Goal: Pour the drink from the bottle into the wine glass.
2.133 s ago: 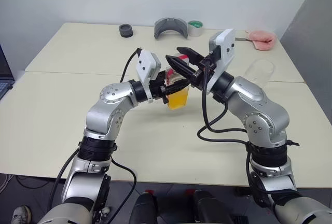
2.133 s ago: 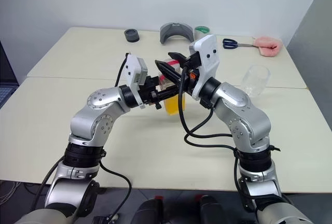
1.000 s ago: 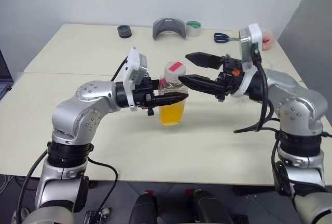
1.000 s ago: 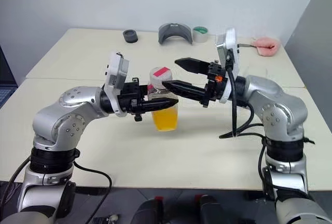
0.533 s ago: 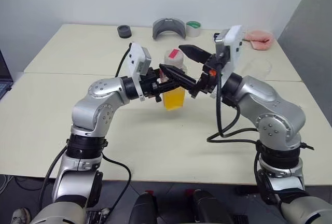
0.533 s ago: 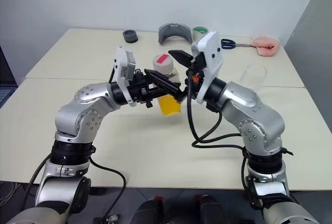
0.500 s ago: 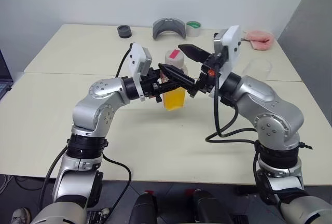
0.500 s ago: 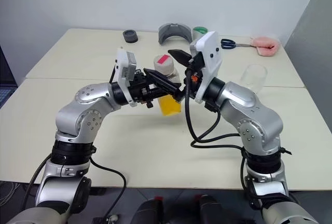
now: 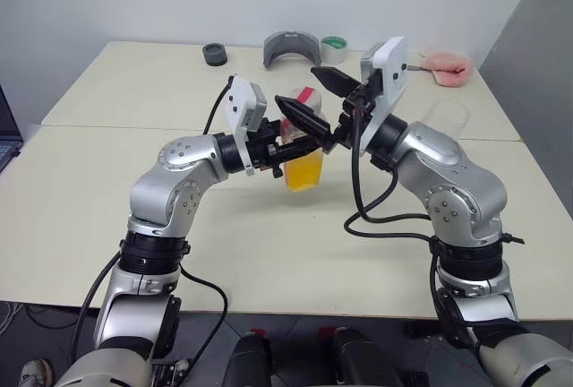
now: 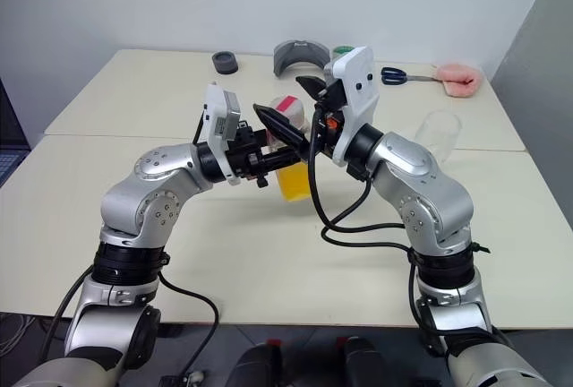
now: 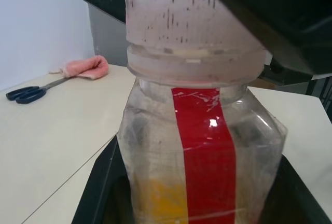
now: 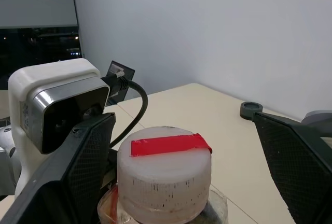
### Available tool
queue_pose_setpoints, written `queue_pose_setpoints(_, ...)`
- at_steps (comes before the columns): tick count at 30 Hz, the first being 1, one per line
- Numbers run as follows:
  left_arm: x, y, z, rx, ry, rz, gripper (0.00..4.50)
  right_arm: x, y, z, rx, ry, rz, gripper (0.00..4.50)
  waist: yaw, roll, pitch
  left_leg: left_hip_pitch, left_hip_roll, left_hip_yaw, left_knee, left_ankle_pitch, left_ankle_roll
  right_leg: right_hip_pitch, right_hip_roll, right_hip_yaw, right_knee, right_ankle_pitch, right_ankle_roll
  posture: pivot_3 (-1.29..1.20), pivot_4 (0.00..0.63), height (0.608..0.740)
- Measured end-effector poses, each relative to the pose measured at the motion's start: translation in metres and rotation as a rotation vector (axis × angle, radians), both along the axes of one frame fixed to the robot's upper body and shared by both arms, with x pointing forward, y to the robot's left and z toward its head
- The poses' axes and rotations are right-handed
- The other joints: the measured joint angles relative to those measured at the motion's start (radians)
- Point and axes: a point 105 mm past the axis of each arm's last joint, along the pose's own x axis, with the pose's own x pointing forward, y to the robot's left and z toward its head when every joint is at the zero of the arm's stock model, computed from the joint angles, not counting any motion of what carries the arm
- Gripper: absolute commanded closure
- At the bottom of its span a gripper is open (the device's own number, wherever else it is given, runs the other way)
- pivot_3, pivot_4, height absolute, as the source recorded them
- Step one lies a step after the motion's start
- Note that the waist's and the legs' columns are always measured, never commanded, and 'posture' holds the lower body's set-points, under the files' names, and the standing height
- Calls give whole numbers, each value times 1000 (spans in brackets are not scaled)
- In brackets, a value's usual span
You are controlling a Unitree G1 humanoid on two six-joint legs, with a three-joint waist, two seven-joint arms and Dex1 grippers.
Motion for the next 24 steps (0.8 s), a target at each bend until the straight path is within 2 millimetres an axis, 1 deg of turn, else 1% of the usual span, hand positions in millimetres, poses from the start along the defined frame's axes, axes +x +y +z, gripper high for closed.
queue_pose_setpoints(3, 0, 0, 0, 0, -3, -1, 2703, 4, -3, -2, 0, 18, -13, 6, 0, 0, 0, 0, 0, 0, 0, 0, 0, 0, 0, 0, 0, 0, 0, 0, 150, 740)
queue_pose_setpoints(7, 0, -1, -2, 12, -10, 3, 2703, 4, -5, -4, -11, 29, -14, 6, 0, 0, 0, 0, 0, 0, 0, 0, 0, 0, 0, 0, 0, 0, 0, 0, 150, 740)
queue_pose_setpoints(14, -1, -4, -4, 22, -4, -10, 2703, 3, -12, -6, -33, 44, -2, 6, 0, 0, 0, 0, 0, 0, 0, 0, 0, 0, 0, 0, 0, 0, 0, 0, 150, 740)
queue_pose_setpoints(24, 2, -3, -6, 21, 7, -3, 2703, 0, -21, -6, -54, 49, 8, 6, 0, 0, 0, 0, 0, 0, 0, 0, 0, 0, 0, 0, 0, 0, 0, 0, 150, 740)
